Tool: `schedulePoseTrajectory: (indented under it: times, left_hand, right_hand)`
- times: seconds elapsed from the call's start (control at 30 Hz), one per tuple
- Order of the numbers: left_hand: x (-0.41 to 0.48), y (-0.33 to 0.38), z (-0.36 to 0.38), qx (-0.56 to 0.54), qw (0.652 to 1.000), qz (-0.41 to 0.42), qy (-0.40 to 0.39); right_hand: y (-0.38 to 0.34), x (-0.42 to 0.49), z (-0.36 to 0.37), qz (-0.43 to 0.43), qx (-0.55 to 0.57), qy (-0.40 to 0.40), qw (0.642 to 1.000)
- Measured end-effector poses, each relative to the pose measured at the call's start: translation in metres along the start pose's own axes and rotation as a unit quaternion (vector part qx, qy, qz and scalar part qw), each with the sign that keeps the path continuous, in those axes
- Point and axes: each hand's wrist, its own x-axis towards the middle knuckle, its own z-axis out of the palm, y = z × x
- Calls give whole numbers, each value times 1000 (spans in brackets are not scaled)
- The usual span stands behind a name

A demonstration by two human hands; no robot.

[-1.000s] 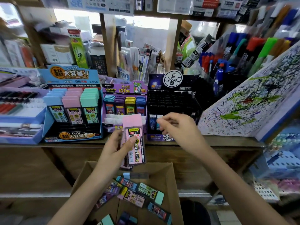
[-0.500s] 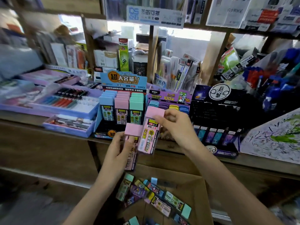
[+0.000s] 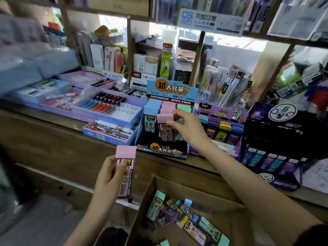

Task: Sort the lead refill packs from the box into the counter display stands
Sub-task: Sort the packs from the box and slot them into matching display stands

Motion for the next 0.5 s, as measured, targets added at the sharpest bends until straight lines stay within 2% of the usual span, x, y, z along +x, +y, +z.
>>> schedulePoseTrajectory:
  times: [0.17,0.3,0.4,0.5]
  left_hand:
    - [2,-4,-1,-10,1000,0,-11]
    - [4,-2,1,-16,1000,-5,-22]
    - [5,1,4,-20,999,6,-28]
    - [7,6,8,-35,998,10,-42]
  right_hand:
    - [-1,5,12,64,61,20,996]
    - [5,4,21,89,30,35,995]
    - [4,3,22,45,-80,57,994]
    - [-1,8,18,46,-223,21,974]
